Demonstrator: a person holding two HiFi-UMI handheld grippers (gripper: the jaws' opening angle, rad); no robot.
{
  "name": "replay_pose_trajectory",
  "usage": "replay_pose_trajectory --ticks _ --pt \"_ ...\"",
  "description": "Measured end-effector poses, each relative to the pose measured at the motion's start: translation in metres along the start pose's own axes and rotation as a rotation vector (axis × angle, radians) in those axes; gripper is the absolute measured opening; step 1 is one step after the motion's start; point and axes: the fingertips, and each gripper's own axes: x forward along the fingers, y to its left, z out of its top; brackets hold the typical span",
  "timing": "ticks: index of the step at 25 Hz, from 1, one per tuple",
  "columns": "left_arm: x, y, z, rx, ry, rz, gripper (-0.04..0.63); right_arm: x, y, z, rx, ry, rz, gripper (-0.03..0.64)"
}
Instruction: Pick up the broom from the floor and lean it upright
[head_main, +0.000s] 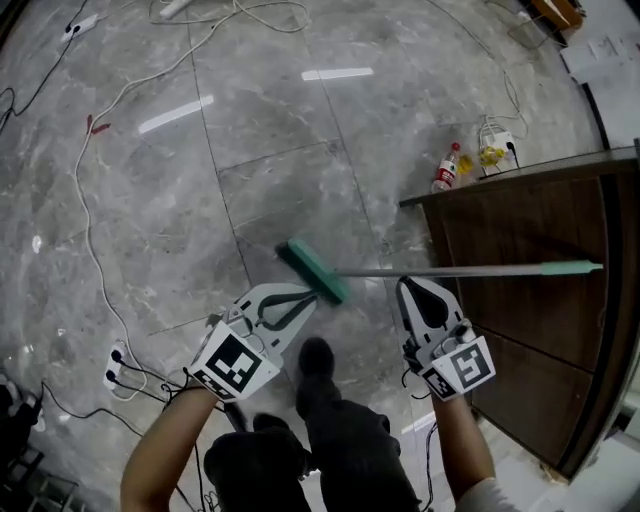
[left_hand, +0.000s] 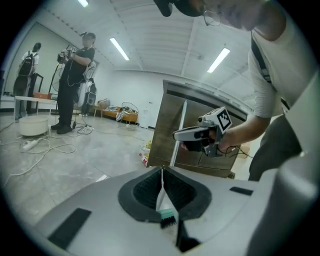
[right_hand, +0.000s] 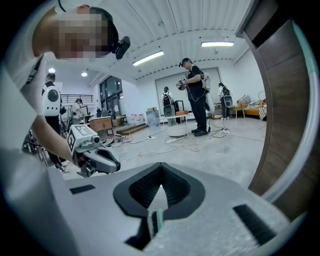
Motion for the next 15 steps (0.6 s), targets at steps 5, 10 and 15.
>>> replay_pose_trajectory --ticks 5,10,15 --pt "-0.038 -0.017 0.053 -0.103 0.024 0.042 0.014 -0.030 0.008 0.064 0.074 0.041 -0.009 0.002" --pt "-0.060 -0.045 0.136 -0.159 0.033 0.053 0.014 -0.069 0.004 0.135 0.068 0.082 -0.054 0.002" --pt "-0.086 -0.061 0.236 -0.182 0.067 0.075 0.014 -0.111 0.001 0.219 0.118 0.090 -0.080 0.002"
